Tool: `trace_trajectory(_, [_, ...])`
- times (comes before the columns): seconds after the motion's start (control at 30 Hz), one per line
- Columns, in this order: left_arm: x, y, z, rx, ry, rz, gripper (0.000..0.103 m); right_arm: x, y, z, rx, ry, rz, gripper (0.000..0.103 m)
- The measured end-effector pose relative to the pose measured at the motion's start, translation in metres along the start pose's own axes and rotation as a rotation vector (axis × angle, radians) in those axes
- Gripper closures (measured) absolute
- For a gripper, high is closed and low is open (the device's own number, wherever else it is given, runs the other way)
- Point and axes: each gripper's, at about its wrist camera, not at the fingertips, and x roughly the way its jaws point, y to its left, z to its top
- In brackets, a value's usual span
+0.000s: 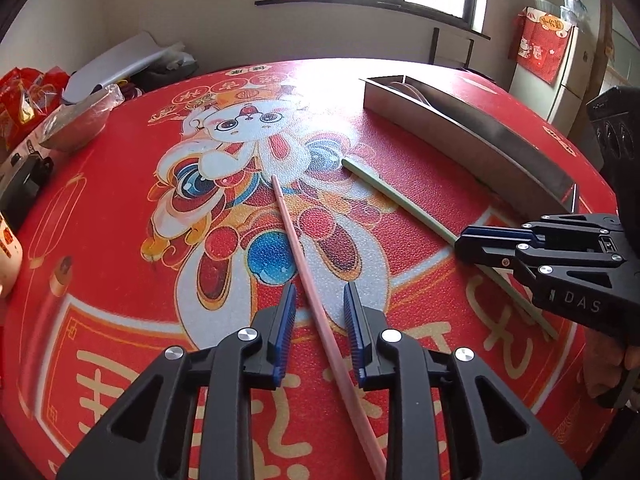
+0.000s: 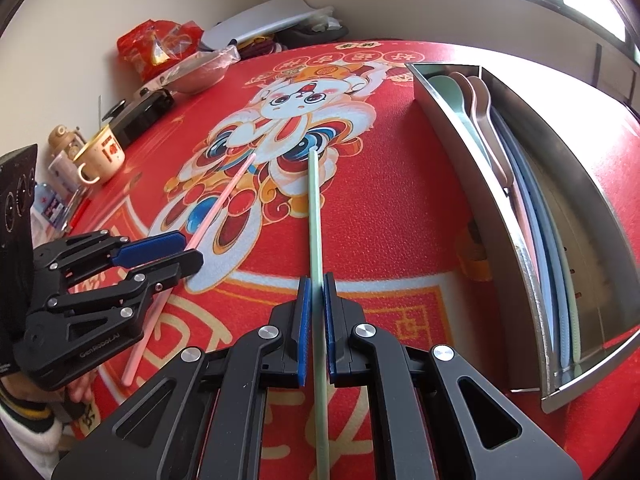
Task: Organize utensils
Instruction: 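Grasp the pink chopstick with the left tool while the right tool holds the green chopstick, then carry the green chopstick into the steel tray and open the right tool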
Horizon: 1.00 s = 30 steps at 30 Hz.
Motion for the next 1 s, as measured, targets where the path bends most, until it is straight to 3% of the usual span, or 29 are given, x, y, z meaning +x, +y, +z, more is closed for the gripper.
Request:
trace_trajectory(0.07, [-0.001, -0.003, 0.0, 0.013, -0.003, 0.015, 0.092, 0.0, -0.001, 0.0, 0.003, 0.0, 0.003, 0.096])
trace_trajectory(0.27, [-0.001, 0.013, 0.0, -0.065, -0.01, 0.011, 0.097, 0.001, 0.002, 0.001, -0.002, -0.001, -0.004, 0.096])
trace_trajectory(1.0, [-0.012, 0.033, -0.004, -0.16, -0.061, -0.029, 0.098, 0.012, 0.02, 0.015, -0.123, 0.028, -0.088, 0.095])
